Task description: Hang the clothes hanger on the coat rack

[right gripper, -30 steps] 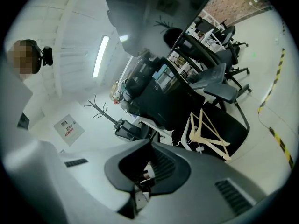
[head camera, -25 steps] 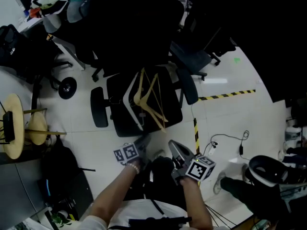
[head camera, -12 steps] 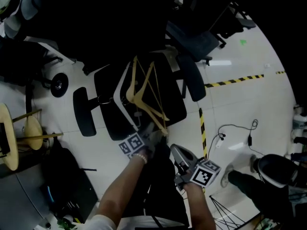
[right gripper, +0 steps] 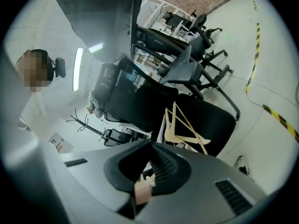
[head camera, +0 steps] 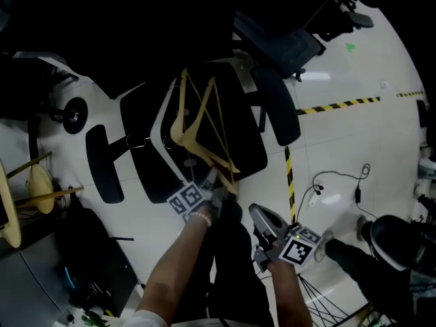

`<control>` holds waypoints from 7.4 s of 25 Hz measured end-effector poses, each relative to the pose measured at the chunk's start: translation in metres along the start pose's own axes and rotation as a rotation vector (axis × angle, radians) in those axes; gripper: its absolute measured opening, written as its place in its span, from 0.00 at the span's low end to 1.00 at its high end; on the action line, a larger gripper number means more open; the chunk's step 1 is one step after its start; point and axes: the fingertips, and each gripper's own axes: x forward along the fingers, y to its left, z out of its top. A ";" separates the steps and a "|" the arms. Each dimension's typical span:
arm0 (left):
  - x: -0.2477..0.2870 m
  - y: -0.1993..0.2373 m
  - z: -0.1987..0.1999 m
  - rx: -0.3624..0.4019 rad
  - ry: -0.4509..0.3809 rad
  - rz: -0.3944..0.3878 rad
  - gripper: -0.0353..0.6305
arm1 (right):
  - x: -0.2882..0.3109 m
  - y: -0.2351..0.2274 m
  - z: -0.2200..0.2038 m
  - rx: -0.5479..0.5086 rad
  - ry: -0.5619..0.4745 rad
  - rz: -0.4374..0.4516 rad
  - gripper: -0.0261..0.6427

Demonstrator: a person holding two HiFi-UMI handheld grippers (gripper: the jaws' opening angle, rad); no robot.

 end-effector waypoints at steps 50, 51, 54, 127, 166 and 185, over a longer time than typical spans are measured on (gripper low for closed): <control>-0.181 -0.228 0.111 0.219 -0.215 -0.266 0.13 | 0.013 0.125 0.056 -0.118 0.102 0.140 0.04; -0.192 -0.239 0.116 0.213 -0.236 -0.281 0.13 | 0.016 0.132 0.059 -0.128 0.121 0.159 0.04; -0.228 -0.273 0.133 0.204 -0.316 -0.322 0.13 | 0.028 0.154 0.067 -0.167 0.194 0.217 0.04; -0.812 -0.240 0.595 0.634 -0.777 -0.024 0.13 | 0.353 0.603 -0.294 -0.433 0.592 0.742 0.04; -0.818 -0.358 0.907 0.854 -0.599 -0.226 0.13 | 0.565 0.627 -0.204 -0.384 0.326 0.568 0.04; -0.797 -0.380 0.960 0.944 -0.419 -0.196 0.13 | 0.607 0.627 -0.193 -0.293 0.245 0.514 0.04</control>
